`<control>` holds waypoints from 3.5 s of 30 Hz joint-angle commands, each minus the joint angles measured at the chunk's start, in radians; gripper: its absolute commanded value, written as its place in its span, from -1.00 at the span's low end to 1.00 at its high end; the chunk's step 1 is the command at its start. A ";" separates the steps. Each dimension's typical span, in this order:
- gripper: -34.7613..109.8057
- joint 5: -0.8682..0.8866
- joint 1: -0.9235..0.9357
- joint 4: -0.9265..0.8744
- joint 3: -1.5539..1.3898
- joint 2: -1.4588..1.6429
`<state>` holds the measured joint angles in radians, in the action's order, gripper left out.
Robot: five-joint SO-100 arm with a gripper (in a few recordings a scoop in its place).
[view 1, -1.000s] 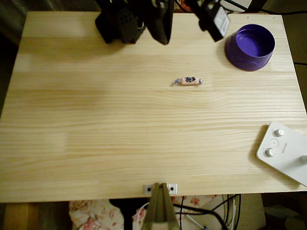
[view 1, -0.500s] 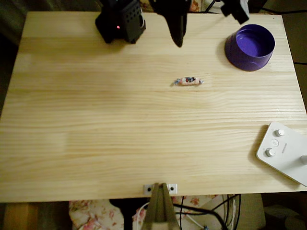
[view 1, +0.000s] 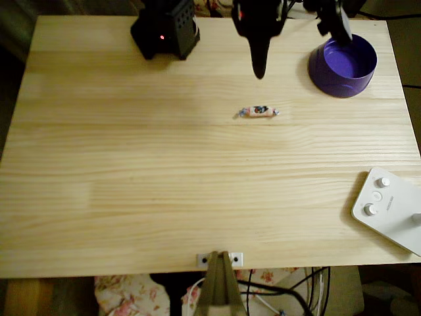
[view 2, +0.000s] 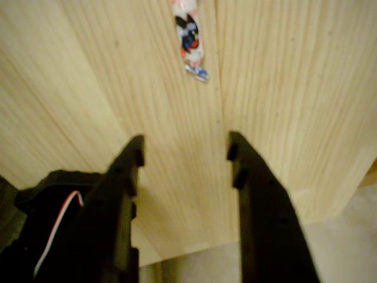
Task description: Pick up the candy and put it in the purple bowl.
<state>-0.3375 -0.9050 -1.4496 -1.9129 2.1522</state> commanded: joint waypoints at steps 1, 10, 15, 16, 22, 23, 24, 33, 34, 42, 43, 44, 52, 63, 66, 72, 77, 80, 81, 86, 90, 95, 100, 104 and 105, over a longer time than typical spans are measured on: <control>-0.25 0.002 0.006 0.040 -0.008 -0.009; -0.25 0.038 0.044 0.147 -0.035 -0.170; -0.25 0.058 0.035 0.192 -0.035 -0.224; -0.25 0.060 0.034 0.199 -0.035 -0.233; -0.25 0.064 0.028 0.235 -0.048 -0.282; -0.25 0.067 0.026 0.241 -0.048 -0.293; -0.24 0.071 0.025 0.245 -0.048 -0.304; -0.24 0.078 0.011 0.302 -0.051 -0.362; -0.24 0.078 0.011 0.305 -0.051 -0.365; -0.24 0.074 0.029 0.344 -0.048 -0.397; -0.24 0.066 0.035 0.350 -0.052 -0.397; -0.24 0.057 0.041 0.356 -0.057 -0.400; -0.24 0.018 0.081 0.385 -0.083 -0.417; -0.24 0.048 0.051 0.391 -0.087 -0.434; -0.24 0.060 0.037 0.405 -0.103 -0.437; -0.24 0.063 0.034 0.428 -0.114 -0.453; -0.24 0.066 0.043 0.454 -0.123 -0.463; -0.24 0.052 0.057 0.485 -0.153 -0.465; -0.24 0.051 0.060 0.489 -0.161 -0.465; -0.25 0.052 0.071 0.508 -0.176 -0.465; -0.28 0.048 0.072 0.514 -0.176 -0.465; -0.31 0.041 0.078 0.515 -0.176 -0.460; -0.35 0.040 0.078 0.511 -0.176 -0.451; -0.37 0.040 0.078 0.506 -0.178 -0.439; -0.38 0.040 0.078 0.505 -0.178 -0.434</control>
<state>-0.2915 -0.8237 -0.9327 -2.0739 1.6644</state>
